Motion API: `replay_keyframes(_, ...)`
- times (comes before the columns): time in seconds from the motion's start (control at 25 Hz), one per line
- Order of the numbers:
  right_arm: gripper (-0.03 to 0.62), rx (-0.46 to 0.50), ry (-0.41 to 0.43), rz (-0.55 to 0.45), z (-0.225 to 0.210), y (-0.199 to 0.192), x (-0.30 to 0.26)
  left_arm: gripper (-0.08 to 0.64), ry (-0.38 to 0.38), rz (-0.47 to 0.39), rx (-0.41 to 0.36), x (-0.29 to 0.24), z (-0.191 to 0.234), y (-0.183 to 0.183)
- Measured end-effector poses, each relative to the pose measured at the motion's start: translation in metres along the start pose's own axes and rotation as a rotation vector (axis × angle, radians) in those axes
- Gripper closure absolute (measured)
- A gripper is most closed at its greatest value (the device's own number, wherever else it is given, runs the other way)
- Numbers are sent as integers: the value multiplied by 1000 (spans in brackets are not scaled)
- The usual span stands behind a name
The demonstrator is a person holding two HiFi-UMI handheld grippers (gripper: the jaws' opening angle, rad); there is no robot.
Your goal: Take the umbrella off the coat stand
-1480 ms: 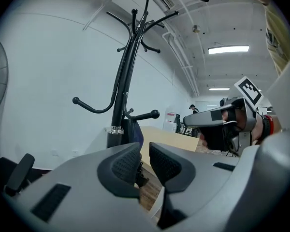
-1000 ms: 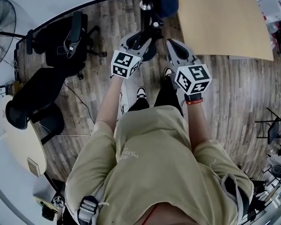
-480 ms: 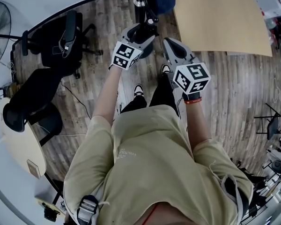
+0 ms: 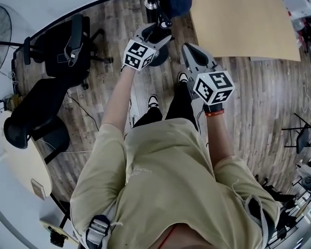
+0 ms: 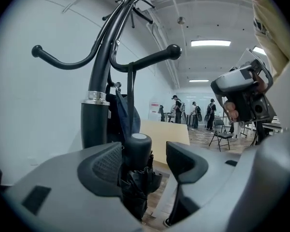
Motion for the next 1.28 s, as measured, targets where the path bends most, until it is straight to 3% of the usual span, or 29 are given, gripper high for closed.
replay_keyframes(0.2,577,-28,-7,-14,-5,5,-4,273,22,19,-9,-8,8,7)
replay_keyframes(0.28,577,-43,-11,-23,-8,7,-4,360,24,46,-25,-11,8,7)
replay_keyframes(0.32,577,-45,-11,-27,-8,8,-4,364,23,57,-31,-11,8,7)
replay_keyframes(0.92,577,-5,-7,-54,3,28,-7,368,43,71,16,21,-11,35)
replay_keyframes(1.28,577,-43,-34,-94,7,37,5,368,49,52,11,43,-34,54)
Point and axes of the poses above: the fingertips, and each gripper's own axes: x backward along the fingers, z to its left, y out of its top, the point moved 3 cm from there along x, backward along the fingers, and after that the axes turned 3 degrees about x, right-handed, at the moved point
